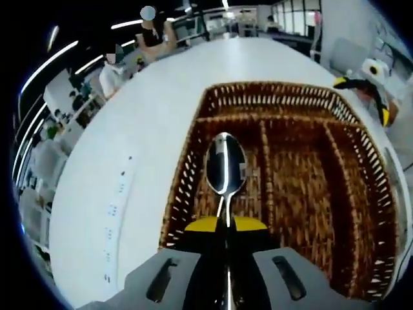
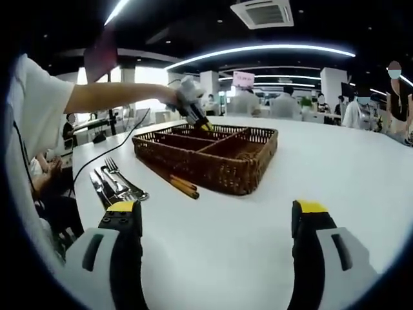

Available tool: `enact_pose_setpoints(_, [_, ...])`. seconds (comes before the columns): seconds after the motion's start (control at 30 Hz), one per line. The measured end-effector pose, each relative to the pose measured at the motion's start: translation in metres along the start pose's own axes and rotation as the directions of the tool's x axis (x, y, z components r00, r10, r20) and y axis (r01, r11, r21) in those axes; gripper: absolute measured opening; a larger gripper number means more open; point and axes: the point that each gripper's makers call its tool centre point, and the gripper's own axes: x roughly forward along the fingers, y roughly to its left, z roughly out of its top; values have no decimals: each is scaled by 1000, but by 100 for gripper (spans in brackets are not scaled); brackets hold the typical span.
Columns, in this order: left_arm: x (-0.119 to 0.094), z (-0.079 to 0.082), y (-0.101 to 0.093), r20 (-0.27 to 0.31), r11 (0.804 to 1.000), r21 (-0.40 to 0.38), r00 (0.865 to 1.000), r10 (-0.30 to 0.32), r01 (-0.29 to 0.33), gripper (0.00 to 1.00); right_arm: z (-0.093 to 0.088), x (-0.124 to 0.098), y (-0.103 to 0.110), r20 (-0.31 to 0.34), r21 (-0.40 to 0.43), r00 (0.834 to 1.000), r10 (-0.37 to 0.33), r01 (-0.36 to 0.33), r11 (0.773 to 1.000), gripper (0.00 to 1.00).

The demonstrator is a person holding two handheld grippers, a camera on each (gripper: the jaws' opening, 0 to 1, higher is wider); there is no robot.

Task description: Arrange the knives, forks, and spoons in their matching storage slots by inserting each utensil handle-first until every utensil is classified and aligned in the correct compartment

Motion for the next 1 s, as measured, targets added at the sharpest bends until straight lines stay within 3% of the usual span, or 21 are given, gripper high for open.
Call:
enact_pose_setpoints(0.27, [-10, 12, 4, 42, 999, -23, 999, 32, -31, 12, 3, 0, 3, 2, -5, 1000, 4, -4, 1000, 100])
enact_pose_setpoints(0.6, [-22, 16, -2, 53, 996, -73, 997, 56, -52, 22, 6, -4, 8, 14, -7, 1000, 11, -10, 1000, 100])
enact_pose_setpoints(0.8, [-29, 26, -9, 100, 987, -160, 994, 51, -35, 33, 6, -5, 11, 18, -3, 1000, 15, -15, 1000, 100])
enact_pose_setpoints(1.0, [-31, 22, -19, 92, 983, -179, 994, 58, -41, 50, 8, -3, 16, 25, -4, 999, 30, -30, 1000, 100])
